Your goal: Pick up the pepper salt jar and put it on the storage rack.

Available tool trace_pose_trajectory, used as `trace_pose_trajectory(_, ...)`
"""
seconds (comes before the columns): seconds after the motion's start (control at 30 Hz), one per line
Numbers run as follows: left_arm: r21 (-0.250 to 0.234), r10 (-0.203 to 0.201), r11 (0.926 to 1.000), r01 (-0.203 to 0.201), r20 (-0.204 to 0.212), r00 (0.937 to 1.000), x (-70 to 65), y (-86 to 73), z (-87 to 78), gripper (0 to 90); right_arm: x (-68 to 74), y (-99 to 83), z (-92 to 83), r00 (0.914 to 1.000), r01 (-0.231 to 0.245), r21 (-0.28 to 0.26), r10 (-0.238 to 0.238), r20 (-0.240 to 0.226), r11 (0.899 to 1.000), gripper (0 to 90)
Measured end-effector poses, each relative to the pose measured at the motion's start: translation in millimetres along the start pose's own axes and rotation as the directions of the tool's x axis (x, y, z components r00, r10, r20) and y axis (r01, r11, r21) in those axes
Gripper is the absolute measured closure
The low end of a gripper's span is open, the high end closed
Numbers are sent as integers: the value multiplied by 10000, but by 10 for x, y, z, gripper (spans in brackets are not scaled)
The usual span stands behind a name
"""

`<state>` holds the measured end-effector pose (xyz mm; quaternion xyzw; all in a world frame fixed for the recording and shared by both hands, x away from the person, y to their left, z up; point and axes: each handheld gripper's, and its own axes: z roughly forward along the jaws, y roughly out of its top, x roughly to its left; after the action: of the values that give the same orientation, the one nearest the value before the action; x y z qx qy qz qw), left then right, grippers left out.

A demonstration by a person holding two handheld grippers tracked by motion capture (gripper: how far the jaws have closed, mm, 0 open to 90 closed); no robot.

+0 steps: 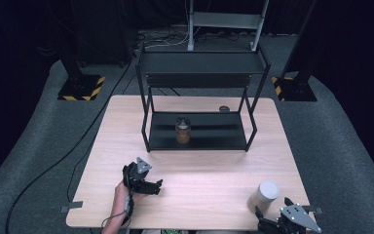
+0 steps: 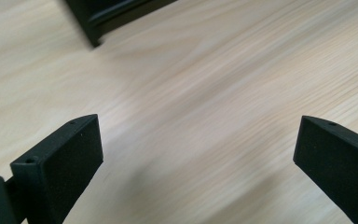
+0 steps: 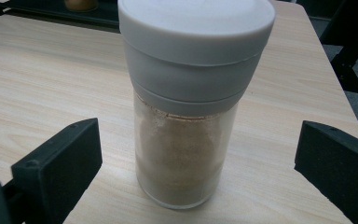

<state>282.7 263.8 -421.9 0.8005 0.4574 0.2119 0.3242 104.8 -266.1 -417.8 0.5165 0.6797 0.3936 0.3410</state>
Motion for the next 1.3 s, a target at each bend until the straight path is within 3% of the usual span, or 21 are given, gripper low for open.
trace_pose_trajectory(0.2, 175, -439, 9988, 448, -489, 9978, 43, -177, -56, 4, 7, 2, 10, 10000, 1, 3, -1, -29, 10000, 0)
trace_pose_trajectory(0.43, -44, -977, 9952, 976, -274, 9948, 125, -310, -80, 4, -14, -9, 24, 9999, -48, -144, 46, -106, 9999, 0)
trace_pose_trajectory(0.63, -100, -876, 9961, 873, -268, 9958, 114, -323, -82, 3, -53, -66, 84, 9995, -174, -597, 159, -261, 9981, 0)
trace_pose_trajectory(0.73, -111, -899, 9959, 897, -204, 9957, 121, -320, -74, 3, -82, -138, 128, 9993, -173, -1152, 132, -359, 9932, 0)
trace_pose_trajectory(1.03, -109, -880, 9961, 878, -205, 9959, 110, -320, -75, 3, -53, -174, 311, 9991, 300, -2004, -357, -249, 9792, 0)
trace_pose_trajectory(1.3, -111, -883, 9960, 881, -193, 9959, 113, -320, -74, 2, -54, -264, 322, 9994, 81, -2227, -157, -324, 9748, 234)
